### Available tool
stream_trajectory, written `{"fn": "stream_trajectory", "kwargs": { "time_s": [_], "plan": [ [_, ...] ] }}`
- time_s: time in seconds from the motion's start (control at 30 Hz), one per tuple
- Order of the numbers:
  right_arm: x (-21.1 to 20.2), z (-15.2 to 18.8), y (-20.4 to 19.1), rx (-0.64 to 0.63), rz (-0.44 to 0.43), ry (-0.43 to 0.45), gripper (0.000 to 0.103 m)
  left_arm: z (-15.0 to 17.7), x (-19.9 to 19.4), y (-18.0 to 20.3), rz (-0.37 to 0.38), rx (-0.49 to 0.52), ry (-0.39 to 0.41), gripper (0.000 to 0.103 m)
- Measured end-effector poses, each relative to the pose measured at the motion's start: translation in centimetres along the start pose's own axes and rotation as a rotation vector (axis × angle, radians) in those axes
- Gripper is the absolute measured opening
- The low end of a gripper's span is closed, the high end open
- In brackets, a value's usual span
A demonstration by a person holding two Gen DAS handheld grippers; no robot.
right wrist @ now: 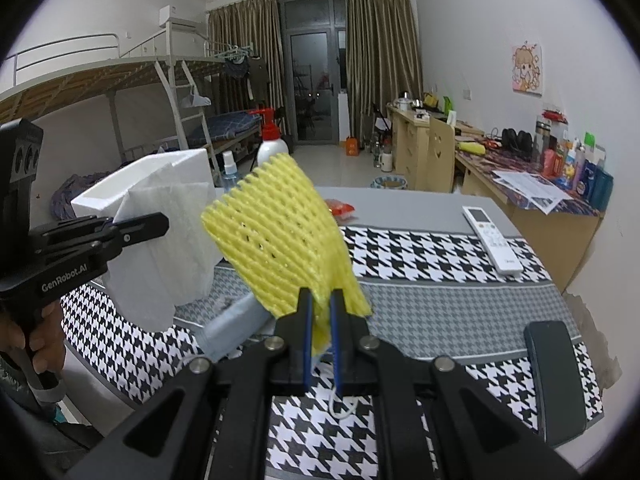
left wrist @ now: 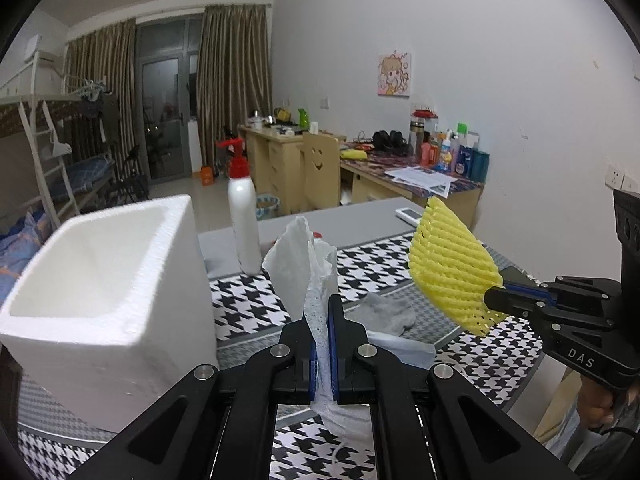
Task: Organize soft objects
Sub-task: 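Carry the white mask toward the foam box with the left gripper while the right carries the yellow net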
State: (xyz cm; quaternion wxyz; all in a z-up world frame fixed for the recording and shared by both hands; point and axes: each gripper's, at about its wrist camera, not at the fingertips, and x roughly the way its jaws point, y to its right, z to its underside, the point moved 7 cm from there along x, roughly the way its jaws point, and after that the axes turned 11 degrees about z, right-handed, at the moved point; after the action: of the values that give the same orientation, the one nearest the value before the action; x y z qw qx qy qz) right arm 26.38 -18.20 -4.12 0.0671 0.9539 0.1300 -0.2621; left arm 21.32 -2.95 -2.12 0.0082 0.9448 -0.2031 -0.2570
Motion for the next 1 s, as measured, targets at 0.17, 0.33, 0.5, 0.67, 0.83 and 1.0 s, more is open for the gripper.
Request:
{"fn": "stream_trajectory", "kwargs": {
  "time_s": [0.17, 0.33, 0.5, 0.67, 0.83, 1.0],
  "plan": [
    [-0.3, -0.8, -0.8, -0.003, -0.01, 0.019, 0.011, -0.9, -1.2, -0.4, -0.013, 0.007, 0.037, 0.005],
    [-0.4, -1.7, -1.2, 0.005, -0.009, 0.03, 0.011, -1.6, -1.9, -0.9, -0.037, 0.006, 0.054, 0.005],
    [-1.2, -2.9, -1.3, 0.005, 0.001, 0.065, 0.011, -2.4, -2.8, -1.2, -0.058, 0.017, 0.078, 0.005],
    [-1.7, -3.9, -1.5, 0.002, 0.003, 0.088, 0.011, -3.2, -3.4, -1.3, -0.061, 0.026, 0.097, 0.005],
    [-1.7, -4.9, -1.9, 0.019, -0.017, 0.104, 0.011, -3.6, -3.8, -1.8, -0.054, 0.011, 0.106, 0.005],
    [-1.4, -5.7, -2.5, 0.016, -0.029, 0.108, 0.011, -4.1, -4.2, -2.4, -0.071, 0.008, 0.116, 0.005]
  ]
}}
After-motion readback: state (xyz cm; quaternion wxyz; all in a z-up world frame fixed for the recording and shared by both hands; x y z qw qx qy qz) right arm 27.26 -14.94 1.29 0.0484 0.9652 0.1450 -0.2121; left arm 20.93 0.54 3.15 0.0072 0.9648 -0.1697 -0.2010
